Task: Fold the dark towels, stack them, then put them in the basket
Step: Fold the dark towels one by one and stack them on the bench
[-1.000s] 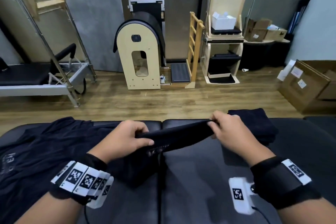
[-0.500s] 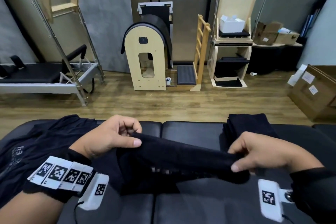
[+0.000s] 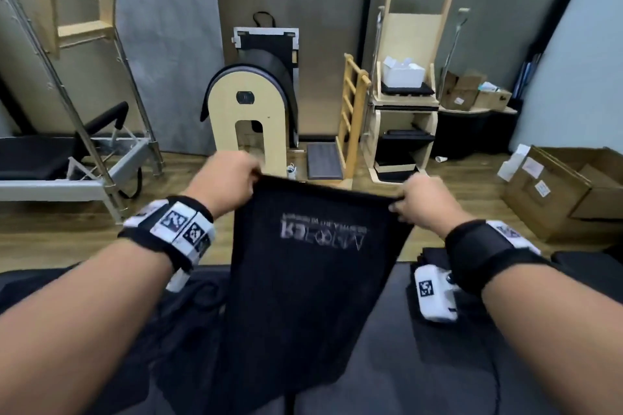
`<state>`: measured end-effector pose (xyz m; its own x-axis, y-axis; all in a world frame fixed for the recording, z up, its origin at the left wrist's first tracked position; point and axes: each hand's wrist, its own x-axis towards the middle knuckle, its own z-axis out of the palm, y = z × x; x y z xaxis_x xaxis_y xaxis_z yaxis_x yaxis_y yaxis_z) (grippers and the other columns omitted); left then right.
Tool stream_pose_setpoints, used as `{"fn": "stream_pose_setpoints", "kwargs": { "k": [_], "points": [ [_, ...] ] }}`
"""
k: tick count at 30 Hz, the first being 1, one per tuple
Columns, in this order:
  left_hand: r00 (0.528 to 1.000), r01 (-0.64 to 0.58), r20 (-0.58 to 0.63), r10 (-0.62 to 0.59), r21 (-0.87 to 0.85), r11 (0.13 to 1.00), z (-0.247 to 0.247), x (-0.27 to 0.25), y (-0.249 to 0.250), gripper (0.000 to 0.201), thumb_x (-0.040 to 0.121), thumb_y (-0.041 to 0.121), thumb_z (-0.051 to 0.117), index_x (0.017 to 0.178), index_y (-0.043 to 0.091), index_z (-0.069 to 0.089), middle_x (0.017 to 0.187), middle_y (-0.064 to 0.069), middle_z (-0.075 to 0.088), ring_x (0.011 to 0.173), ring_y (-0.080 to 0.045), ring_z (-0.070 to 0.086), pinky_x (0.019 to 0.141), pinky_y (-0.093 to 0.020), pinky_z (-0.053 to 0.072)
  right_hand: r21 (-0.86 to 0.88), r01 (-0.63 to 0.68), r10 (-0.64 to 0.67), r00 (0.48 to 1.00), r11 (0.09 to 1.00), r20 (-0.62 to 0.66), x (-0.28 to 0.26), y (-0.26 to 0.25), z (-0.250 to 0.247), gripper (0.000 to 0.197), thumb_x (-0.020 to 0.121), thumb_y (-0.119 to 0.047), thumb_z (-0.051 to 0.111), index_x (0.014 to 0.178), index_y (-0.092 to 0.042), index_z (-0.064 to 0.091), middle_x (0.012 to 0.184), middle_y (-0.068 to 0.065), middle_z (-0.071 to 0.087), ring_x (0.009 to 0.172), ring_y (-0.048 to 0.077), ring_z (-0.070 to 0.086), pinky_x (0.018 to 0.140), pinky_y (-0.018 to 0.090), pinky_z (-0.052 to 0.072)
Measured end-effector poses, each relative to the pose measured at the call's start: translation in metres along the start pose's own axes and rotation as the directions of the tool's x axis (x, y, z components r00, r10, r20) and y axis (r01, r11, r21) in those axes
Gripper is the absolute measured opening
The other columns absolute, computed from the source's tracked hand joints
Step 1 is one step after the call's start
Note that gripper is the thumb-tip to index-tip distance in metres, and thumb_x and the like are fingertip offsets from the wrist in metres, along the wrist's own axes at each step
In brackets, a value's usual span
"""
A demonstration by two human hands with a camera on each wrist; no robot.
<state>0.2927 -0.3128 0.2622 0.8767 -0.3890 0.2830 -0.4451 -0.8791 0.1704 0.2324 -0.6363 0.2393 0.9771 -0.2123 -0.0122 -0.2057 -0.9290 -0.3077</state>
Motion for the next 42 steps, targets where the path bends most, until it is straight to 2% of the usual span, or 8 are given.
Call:
{"fn": "stream_pose_setpoints", "kwargs": {
  "k": [5,9,13,17,24,28,35,42],
  "points": [
    [0.841,-0.21,-0.496,0.218,0.073,0.975,-0.109,0.068,-0.024,0.021,0.082,0.016,0.055,0.088,0.009,0.074,0.089,-0.017,0.074,0.087,-0.039,0.069,0.076,-0.041,0.053,-0.02,0.233,-0.181,0.695,0.972,-0.695,0.015,-0.052,-0.118,0.033,0.083,-0.019,0.053,0.103,-0.011,0.079,0.1,0.018,0.076,0.1,0.039,0.066,0.092,0.039,0.051],
    [0.702,-0.293,-0.629,0.333,0.172,0.941,-0.129,0.045,-0.03,0.016,0.084,0.008,0.057,0.091,0.003,0.07,0.103,-0.015,0.073,0.094,-0.038,0.068,0.077,-0.042,0.052,-0.054,0.342,-0.248,0.556,0.938,-0.793,-0.012,-0.055,-0.139,0.032,0.085,-0.02,0.052,0.101,-0.013,0.078,0.096,0.01,0.078,0.094,0.03,0.069,0.09,0.036,0.05],
    [0.695,-0.353,-0.598,0.4,0.2,0.914,-0.091,-0.013,-0.024,0.014,0.085,-0.001,0.062,0.093,-0.003,0.073,0.115,-0.019,0.072,0.092,-0.037,0.072,0.08,-0.048,0.059,-0.105,0.371,-0.316,0.57,0.923,-0.758,-0.055,-0.029,-0.088,0.022,0.086,-0.012,0.058,0.095,-0.009,0.077,0.092,0.011,0.076,0.087,0.032,0.07,0.084,0.041,0.056],
    [0.829,-0.333,-0.428,0.36,0.14,0.933,-0.035,-0.077,-0.004,0.017,0.091,0.009,0.056,0.093,0.003,0.072,0.102,-0.016,0.075,0.08,-0.034,0.073,0.073,-0.048,0.06,-0.2,0.365,-0.388,0.572,0.909,-0.722,-0.115,0.017,-0.026,0.015,0.077,0.005,0.073,0.09,-0.003,0.076,0.087,0.015,0.075,0.075,0.033,0.072,0.075,0.043,0.061],
    [0.992,-0.109,0.079,0.101,0.115,0.987,0.103,-0.241,0.041,0.008,0.076,0.013,0.059,0.077,0.02,0.06,0.074,-0.004,0.068,0.068,-0.032,0.067,0.053,-0.04,0.053,-0.096,0.223,-0.24,0.933,0.97,-0.266,-0.227,0.132,0.121,0.018,0.081,-0.026,0.055,0.078,-0.017,0.07,0.079,0.002,0.072,0.072,0.032,0.07,0.061,0.041,0.057],
    [0.903,0.031,0.421,-0.085,0.134,0.991,0.149,-0.322,0.079,0.011,0.086,0.025,0.053,0.083,0.017,0.06,0.085,-0.005,0.069,0.083,-0.031,0.066,0.062,-0.037,0.046,-0.157,0.09,-0.08,0.994,0.983,0.072,-0.283,0.168,0.18,0.027,0.082,-0.028,0.044,0.088,-0.017,0.068,0.084,0.006,0.072,0.078,0.033,0.068,0.065,0.037,0.052],
    [0.784,0.172,0.609,-0.118,-0.03,0.985,0.164,-0.385,0.11,0.013,0.087,0.032,0.051,0.09,0.024,0.061,0.096,-0.003,0.069,0.091,-0.03,0.066,0.077,-0.036,0.054,-0.151,0.097,-0.03,0.919,0.984,0.394,-0.349,0.177,0.181,0.015,0.084,-0.019,0.052,0.084,-0.014,0.066,0.078,0.005,0.063,0.069,0.032,0.063,0.064,0.036,0.054],
    [0.649,0.223,0.759,-0.05,-0.127,0.966,0.142,-0.383,0.122,0.019,0.094,0.02,0.058,0.075,0.023,0.056,0.077,-0.002,0.069,0.06,-0.015,0.072,0.069,-0.034,0.059,-0.098,0.099,-0.036,0.86,0.99,0.509,-0.357,0.179,0.152,0.024,0.086,-0.023,0.068,0.067,-0.009,0.059,0.07,0.002,0.067,0.06,0.022,0.065,0.055,0.032,0.051]
  ]
}}
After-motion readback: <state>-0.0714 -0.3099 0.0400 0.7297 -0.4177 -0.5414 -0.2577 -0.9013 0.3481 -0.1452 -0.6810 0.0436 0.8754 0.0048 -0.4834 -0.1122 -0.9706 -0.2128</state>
